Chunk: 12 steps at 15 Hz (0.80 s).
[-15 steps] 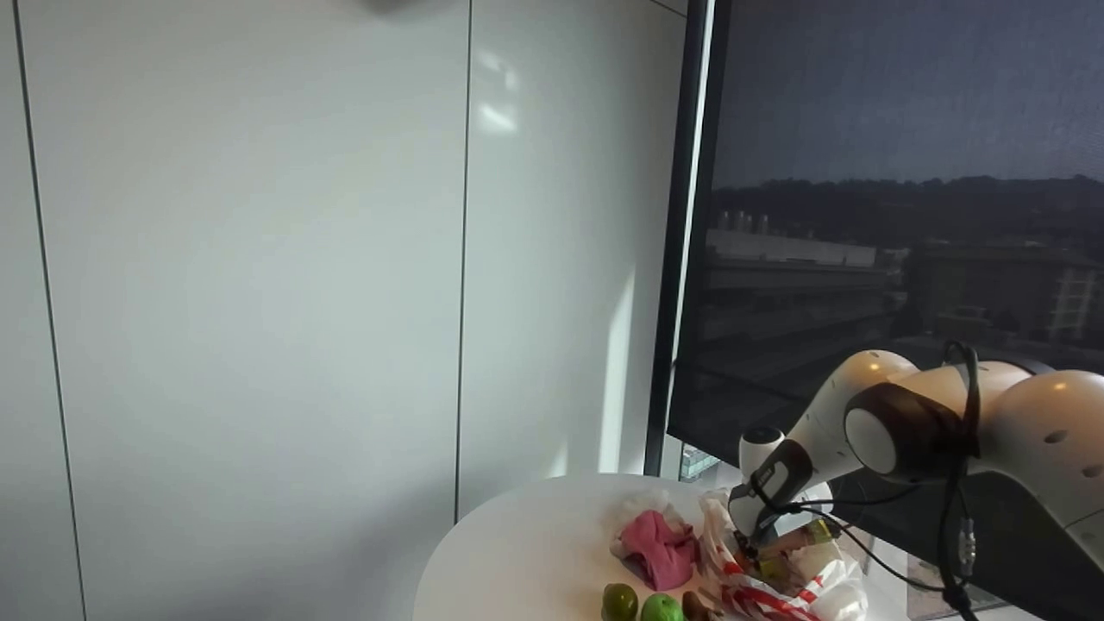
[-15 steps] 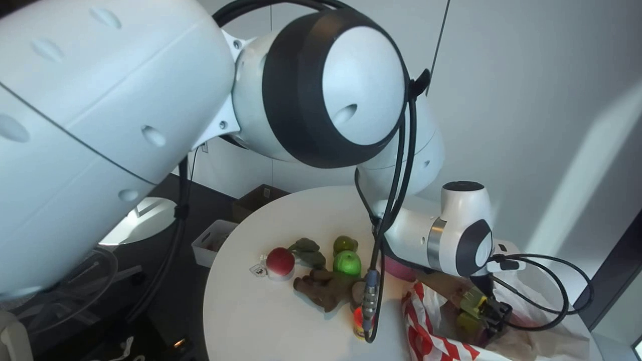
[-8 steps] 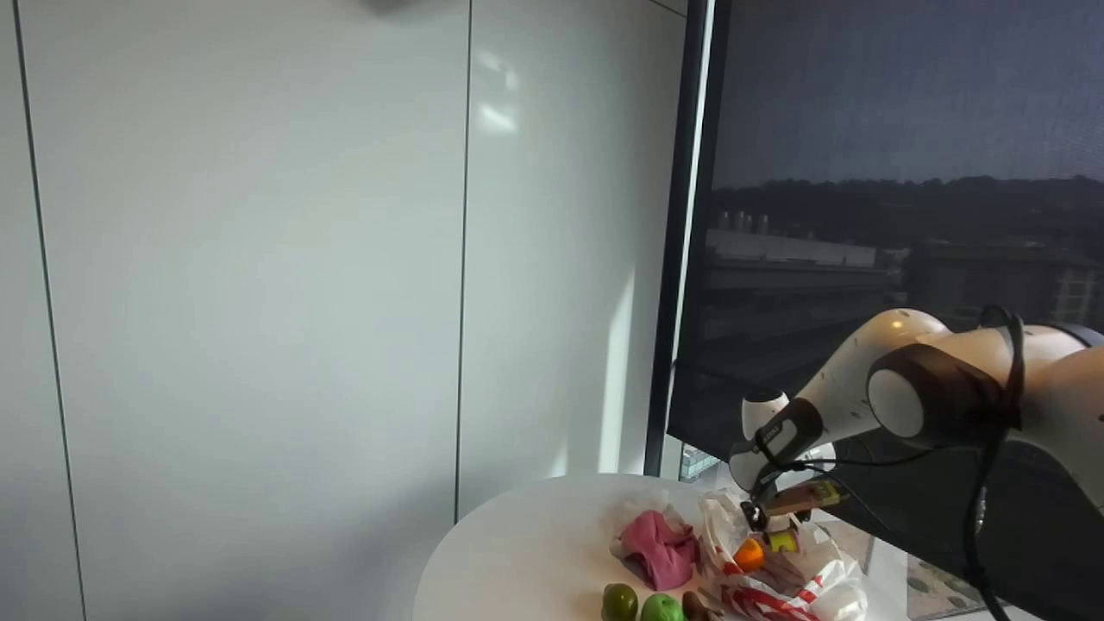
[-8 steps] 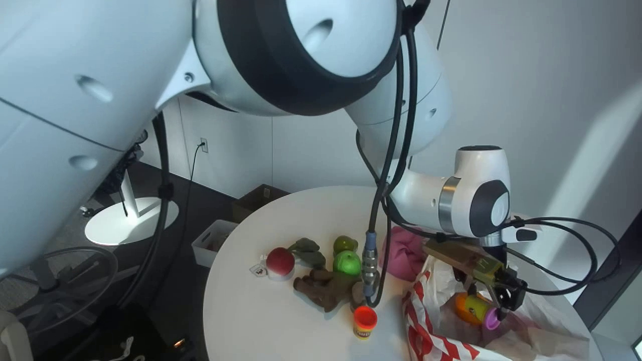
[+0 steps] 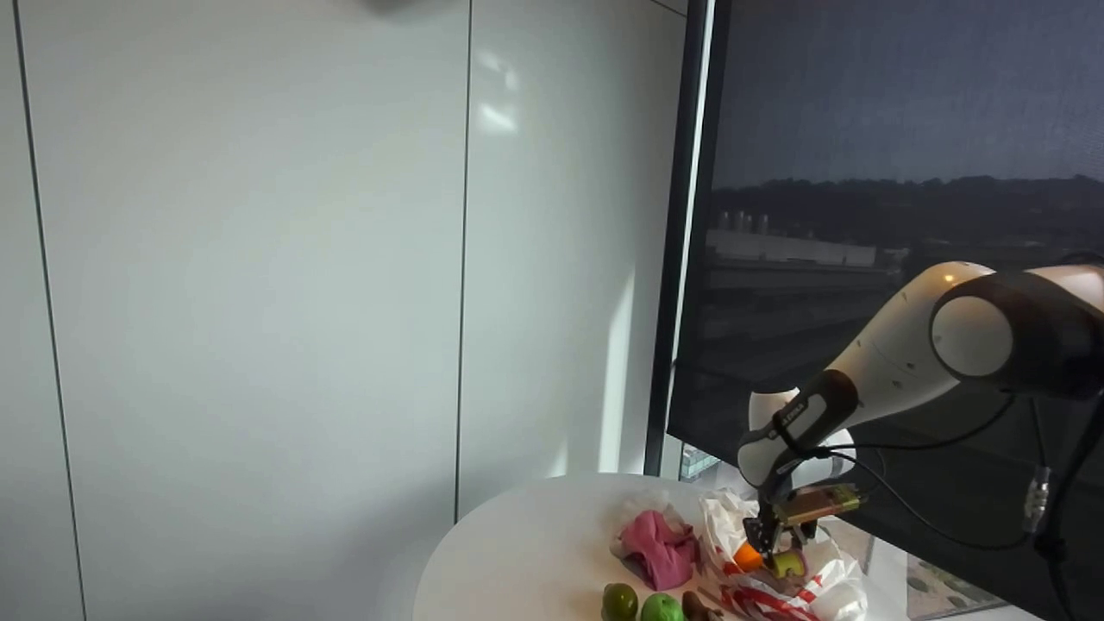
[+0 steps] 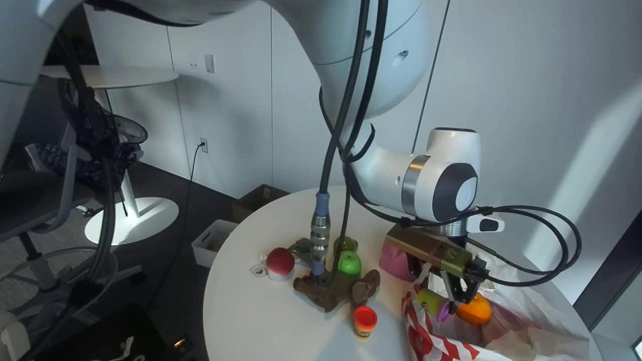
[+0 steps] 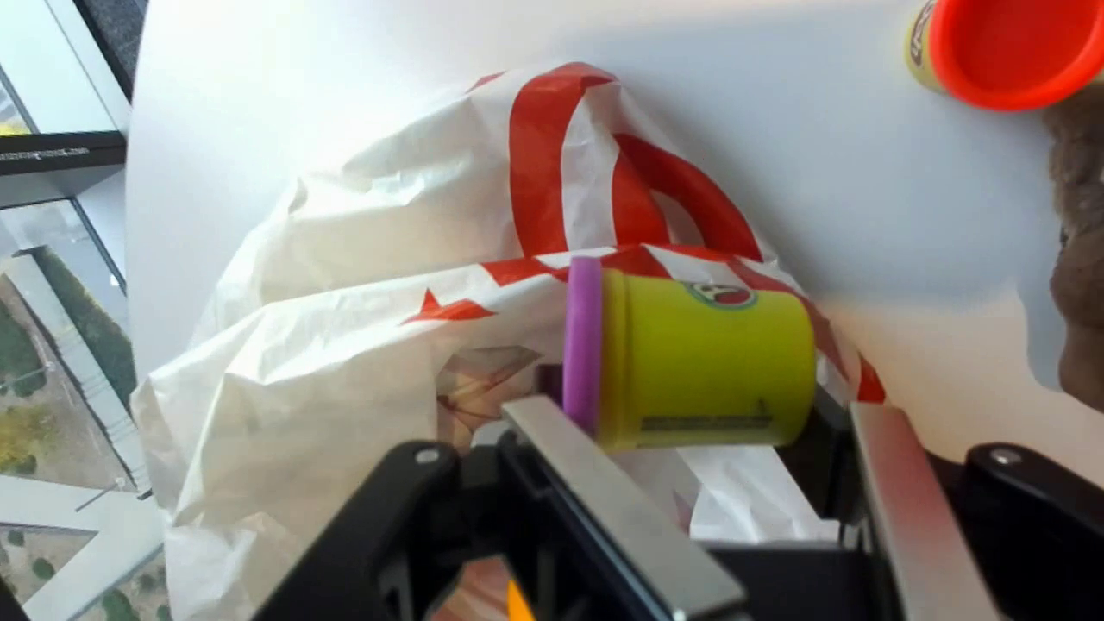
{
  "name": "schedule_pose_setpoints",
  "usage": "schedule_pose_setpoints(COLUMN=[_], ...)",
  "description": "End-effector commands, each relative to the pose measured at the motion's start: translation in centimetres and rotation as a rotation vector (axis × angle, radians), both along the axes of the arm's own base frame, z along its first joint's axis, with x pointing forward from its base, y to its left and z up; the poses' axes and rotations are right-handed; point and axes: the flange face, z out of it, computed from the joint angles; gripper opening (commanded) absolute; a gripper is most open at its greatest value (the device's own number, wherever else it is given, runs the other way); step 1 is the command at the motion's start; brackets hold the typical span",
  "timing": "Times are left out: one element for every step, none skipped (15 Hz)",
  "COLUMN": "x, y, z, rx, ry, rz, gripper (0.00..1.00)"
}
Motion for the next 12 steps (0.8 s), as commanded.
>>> schedule_pose_setpoints(x=[-5.4, -6.5, -7.5, -8.2, -8.7, -9.1, -9.1, -9.1, -9.0, -8.7, -8.3, -7.8], y=[3.5, 4.3, 5.0, 5.7, 6.4, 7.2, 7.9, 8.6, 9.2, 9.7, 10.1, 10.3], z=[0.9, 0.6, 0.2, -0.2, -0.9, -1.6, -2.3, -3.0, -3.6, -4.2, -4.6, -4.9], rx=[0.040, 0.046, 0.060, 0.068, 0.076, 0.081, 0.075, 0.071, 0.070, 0.060, 0.054, 0.038], ry=[-0.046, -0.052, -0.059, -0.081, -0.104, -0.126, -0.158, -0.177, -0.188, -0.200, -0.209, -0.217], rz=[0.098, 0.115, 0.135, 0.152, 0.173, 0.194, 0.206, 0.221, 0.244, 0.265, 0.276, 0.289], gripper=[0.36, 0.36, 0.36, 0.36, 0.36, 0.36, 0.36, 0.36, 0.36, 0.36, 0.36, 0.36])
